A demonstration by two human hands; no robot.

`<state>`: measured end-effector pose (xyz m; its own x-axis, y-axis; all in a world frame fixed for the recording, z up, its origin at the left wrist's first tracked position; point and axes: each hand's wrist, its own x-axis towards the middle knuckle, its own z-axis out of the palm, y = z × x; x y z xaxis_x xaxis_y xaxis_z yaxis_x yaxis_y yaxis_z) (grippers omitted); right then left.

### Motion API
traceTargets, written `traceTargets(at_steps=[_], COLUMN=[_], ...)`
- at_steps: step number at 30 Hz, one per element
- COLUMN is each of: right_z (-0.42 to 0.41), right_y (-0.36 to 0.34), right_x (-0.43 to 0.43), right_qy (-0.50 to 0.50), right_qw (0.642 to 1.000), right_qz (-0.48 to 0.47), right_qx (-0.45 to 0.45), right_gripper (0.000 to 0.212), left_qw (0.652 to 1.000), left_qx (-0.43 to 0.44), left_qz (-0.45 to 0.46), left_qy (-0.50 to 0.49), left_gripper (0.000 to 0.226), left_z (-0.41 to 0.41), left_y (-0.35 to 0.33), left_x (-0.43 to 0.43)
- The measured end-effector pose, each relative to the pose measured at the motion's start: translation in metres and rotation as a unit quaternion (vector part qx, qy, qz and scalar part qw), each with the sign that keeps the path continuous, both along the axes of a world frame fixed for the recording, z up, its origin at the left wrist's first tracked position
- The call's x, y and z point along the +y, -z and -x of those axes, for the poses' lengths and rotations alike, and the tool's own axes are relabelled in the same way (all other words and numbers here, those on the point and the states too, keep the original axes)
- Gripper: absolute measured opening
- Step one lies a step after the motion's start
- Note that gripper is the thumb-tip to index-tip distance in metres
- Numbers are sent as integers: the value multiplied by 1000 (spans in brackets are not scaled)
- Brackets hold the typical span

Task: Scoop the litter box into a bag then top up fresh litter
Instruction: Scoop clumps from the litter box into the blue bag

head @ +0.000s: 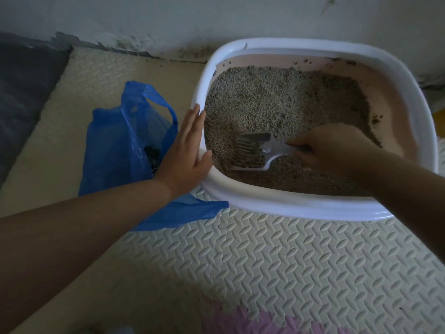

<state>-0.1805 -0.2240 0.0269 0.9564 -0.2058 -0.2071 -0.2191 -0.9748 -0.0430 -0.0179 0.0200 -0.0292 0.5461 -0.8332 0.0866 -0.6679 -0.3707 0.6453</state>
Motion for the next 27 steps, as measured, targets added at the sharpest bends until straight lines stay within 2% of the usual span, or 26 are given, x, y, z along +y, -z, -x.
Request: traceTargets(at_steps=[5,9,13,19,27], right_z=[-34,-48,-42,-21,24], right_y=[32,54,70,63,32], right_x=[9,-7,-7,-13,-25], right_qy=[-5,16,38,126,151], right_qw=[998,998,990,965,966], right_qz=[-34,-57,-131,-222,-173], right_qx=[-58,-31,-44,-56,-117], right_gripper=[24,26,23,20,18], left_qw=[1000,1000,999,999,998], left_qx=[-7,-14,-23,-28,-41], left_qz=[3,-5,-19,-33,-55], left_qy=[7,10,14,12,11], left_gripper=[71,72,73,76,79], left_z=[-2,-4,-5,-3,-3], left_y=[1,1,0,-3,-3], left_x=[0,0,1,1,2])
